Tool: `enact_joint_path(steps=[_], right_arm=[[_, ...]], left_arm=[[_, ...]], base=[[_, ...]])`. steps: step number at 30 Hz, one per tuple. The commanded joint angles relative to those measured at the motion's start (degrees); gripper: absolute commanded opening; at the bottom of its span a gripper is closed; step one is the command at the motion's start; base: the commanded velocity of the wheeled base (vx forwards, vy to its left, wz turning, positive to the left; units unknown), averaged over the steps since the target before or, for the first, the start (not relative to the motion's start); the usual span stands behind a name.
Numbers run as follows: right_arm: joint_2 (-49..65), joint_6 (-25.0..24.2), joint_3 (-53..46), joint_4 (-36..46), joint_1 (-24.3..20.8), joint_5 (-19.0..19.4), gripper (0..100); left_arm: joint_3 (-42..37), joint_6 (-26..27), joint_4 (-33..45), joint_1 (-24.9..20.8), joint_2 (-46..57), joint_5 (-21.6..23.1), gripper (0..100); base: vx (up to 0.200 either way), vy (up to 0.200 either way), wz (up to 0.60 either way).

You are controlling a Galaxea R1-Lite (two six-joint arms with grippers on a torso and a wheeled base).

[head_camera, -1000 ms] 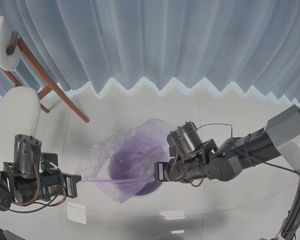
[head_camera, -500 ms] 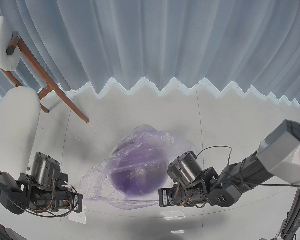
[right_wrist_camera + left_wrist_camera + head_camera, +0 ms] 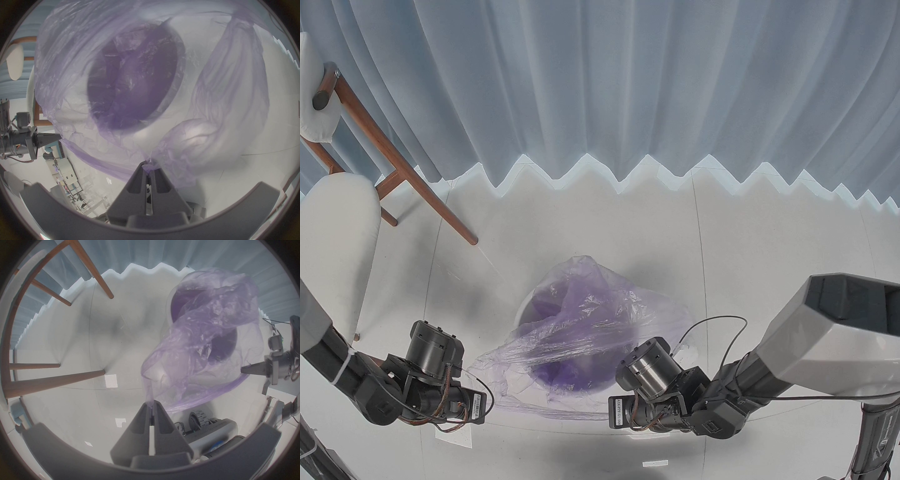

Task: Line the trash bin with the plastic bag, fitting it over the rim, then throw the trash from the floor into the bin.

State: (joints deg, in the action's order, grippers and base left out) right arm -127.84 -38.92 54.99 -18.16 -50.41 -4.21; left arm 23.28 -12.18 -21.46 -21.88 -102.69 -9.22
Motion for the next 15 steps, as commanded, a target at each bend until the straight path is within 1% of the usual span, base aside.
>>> enact_joint_path(steps=[1,2,3,4,6,7,8,10,13,15], right_arm=[[-4.43,-0.01,0.2,-2.23,-0.13,-1.16,0],[-4.78,-0.01,0.47,-2.58,-0.13,-1.24,0],[-4.78,-0.01,0.47,-2.58,-0.13,-1.24,0],[-5.14,0.16,0.64,-3.28,-0.04,-1.68,0],[-5.31,0.25,0.56,-3.72,-0.04,-2.47,0],[-5.31,0.25,0.56,-3.72,-0.04,-2.47,0],[-5.49,0.34,0.56,-3.9,0.05,-3.53,0],[-5.75,0.43,0.73,-3.9,0.22,-4.23,0],[-5.84,0.87,0.47,-3.9,0.49,-5.11,0],[-5.93,0.87,0.29,-3.9,0.49,-5.99,0]], left_arm=[[-0.52,-0.04,-4.56,0.35,-8.75,-0.63,0],[-0.43,-0.13,-6.14,0.35,-10.07,-0.63,0],[-0.43,-0.13,-6.14,0.35,-10.07,-0.63,0],[-0.52,-0.13,-10.1,0.44,-12.62,-1.42,0],[-0.61,-0.13,-13.61,0.61,-14.82,-2.82,0],[-0.61,-0.13,-13.61,0.61,-14.82,-2.82,0],[-0.7,-0.13,-16.78,0.96,-17.01,-3.97,0],[-1.14,-0.13,-18.8,0.96,-18.42,-4.41,0],[-3.42,0.23,-23.81,0.35,-20.62,-4.32,0],[-3.68,0.31,-25.21,0.17,-21.23,-4.41,0]], base=[[0.0,0.0,0.0],[0.0,0.0,0.0],[0.0,0.0,0.0],[0.0,0.0,0.0],[0.0,0.0,0.0],[0.0,0.0,0.0],[0.0,0.0,0.0],[0.0,0.0,0.0],[0.0,0.0,0.0],[0.0,0.0,0.0]])
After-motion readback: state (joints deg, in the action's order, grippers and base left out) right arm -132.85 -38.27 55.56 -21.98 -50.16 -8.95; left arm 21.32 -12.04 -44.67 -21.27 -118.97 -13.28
